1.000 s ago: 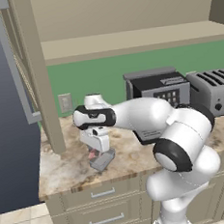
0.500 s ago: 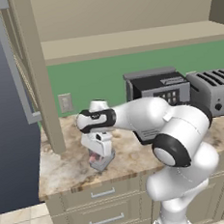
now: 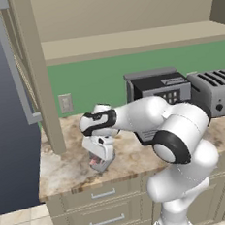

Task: Retrieve the tupperware from the cabinet, then place the raw meat into the tupperware to avoid contamination.

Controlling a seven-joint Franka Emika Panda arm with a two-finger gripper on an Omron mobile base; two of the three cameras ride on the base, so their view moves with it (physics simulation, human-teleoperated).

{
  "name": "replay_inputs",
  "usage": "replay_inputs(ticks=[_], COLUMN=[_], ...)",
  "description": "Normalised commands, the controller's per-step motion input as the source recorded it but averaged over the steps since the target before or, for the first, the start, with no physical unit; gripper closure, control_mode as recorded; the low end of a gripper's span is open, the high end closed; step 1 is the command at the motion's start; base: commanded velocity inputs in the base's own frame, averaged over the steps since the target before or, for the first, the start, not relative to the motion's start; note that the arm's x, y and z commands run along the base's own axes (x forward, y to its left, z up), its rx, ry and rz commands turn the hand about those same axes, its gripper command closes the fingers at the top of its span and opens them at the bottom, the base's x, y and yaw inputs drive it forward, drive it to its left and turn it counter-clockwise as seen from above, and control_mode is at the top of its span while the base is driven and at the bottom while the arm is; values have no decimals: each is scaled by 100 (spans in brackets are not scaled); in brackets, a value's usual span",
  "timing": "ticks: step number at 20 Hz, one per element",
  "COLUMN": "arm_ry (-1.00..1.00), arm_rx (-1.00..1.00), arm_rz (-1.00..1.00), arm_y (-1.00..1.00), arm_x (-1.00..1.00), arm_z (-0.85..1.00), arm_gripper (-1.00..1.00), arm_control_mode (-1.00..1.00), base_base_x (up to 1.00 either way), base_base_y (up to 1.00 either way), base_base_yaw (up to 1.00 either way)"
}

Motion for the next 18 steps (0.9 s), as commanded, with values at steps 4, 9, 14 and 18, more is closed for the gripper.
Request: replay_inputs(ticks=[4,9,14,18], arm_ry=[1,0,0,0], arm_rx=[0,0,0,0], arm_rz=[0,0,0,0], arm_y=[9,3,0,0], arm_x=[14,12,6,0], arm_z=[-1,0,0,0], arm_gripper=[100,-100,-100,-100], arm_control_mode=[-100,-100,-100,-100], base_base_x=[0,0,0,0], base_base_y=[0,0,0,0], base_base_yaw=[0,0,0,0])
